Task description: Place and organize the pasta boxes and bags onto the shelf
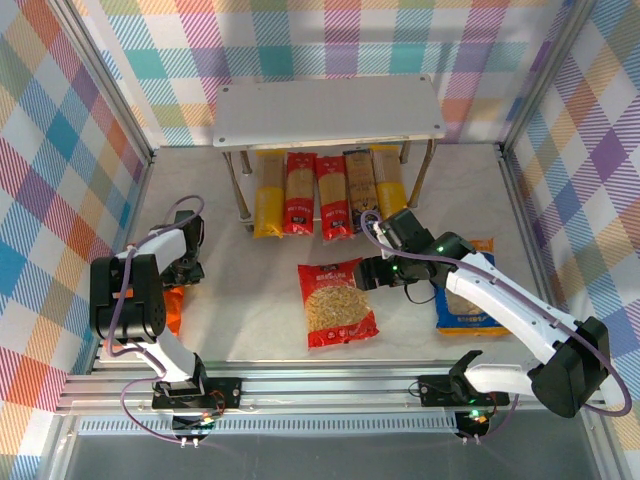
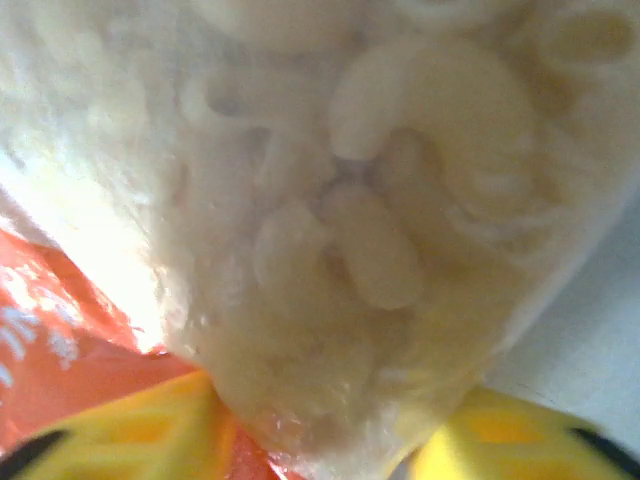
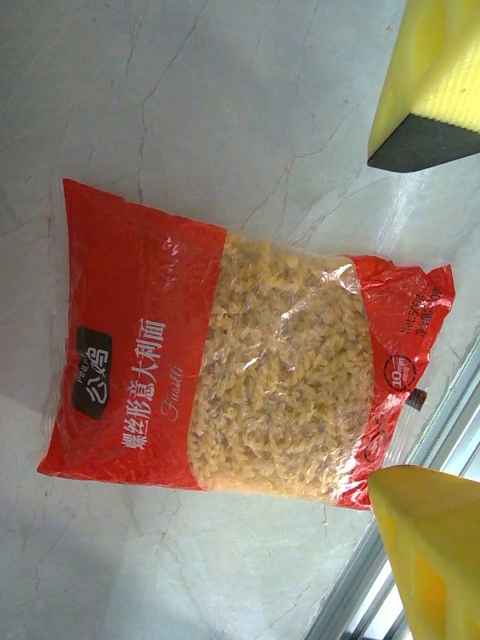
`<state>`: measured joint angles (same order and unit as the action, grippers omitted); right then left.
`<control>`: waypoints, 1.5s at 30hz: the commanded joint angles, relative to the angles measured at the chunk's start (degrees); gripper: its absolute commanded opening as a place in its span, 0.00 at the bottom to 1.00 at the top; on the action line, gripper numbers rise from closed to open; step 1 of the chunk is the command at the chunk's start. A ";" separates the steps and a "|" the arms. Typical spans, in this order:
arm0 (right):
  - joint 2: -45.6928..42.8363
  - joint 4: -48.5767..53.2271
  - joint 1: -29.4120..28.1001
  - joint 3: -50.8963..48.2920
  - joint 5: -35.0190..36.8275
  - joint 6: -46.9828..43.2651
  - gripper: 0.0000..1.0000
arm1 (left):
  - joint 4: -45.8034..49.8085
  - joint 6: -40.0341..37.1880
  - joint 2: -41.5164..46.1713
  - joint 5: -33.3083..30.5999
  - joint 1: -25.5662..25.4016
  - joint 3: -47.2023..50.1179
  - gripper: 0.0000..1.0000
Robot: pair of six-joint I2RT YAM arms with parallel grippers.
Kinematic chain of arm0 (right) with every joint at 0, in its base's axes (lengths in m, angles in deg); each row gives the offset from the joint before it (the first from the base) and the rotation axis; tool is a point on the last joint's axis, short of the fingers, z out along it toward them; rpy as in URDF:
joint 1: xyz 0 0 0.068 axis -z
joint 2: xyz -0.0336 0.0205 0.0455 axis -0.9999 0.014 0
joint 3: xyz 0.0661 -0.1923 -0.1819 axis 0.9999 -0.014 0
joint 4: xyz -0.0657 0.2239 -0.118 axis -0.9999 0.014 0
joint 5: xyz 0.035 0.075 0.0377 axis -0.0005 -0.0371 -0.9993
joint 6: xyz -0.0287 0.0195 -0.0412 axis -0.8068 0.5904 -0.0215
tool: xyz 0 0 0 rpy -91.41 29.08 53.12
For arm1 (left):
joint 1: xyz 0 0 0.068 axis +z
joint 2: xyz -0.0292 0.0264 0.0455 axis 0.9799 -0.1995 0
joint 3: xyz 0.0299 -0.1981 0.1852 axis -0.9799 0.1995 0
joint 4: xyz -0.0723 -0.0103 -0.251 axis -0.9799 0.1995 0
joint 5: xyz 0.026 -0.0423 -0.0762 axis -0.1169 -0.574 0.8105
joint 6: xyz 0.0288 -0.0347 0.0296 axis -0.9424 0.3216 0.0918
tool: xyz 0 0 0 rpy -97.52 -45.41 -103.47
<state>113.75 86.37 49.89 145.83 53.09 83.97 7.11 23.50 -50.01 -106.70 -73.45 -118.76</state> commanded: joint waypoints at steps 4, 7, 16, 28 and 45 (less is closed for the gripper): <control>0.21 1.14 0.51 -0.24 -0.18 -0.50 0.78 | -0.25 -1.06 -0.44 2.37 0.85 -0.91 0.18; 0.21 0.96 0.55 -0.24 0.04 -0.49 0.78 | -0.63 -1.36 -0.03 8.27 0.70 -0.18 0.09; 2.80 -0.86 0.63 1.40 -1.10 -0.41 0.78 | -3.06 3.86 7.16 22.72 -7.74 4.33 0.08; 7.13 -4.27 0.65 3.59 -1.58 0.01 0.78 | -12.51 16.75 9.38 32.49 -23.78 4.71 0.11; 7.76 -0.08 6.83 2.54 6.97 -0.78 0.78 | -17.82 19.44 9.02 35.03 -31.31 5.03 0.41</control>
<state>122.01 84.10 55.18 148.34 57.75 83.97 -8.97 42.08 -42.84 -74.33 -104.25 -115.02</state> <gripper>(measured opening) 0.782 0.389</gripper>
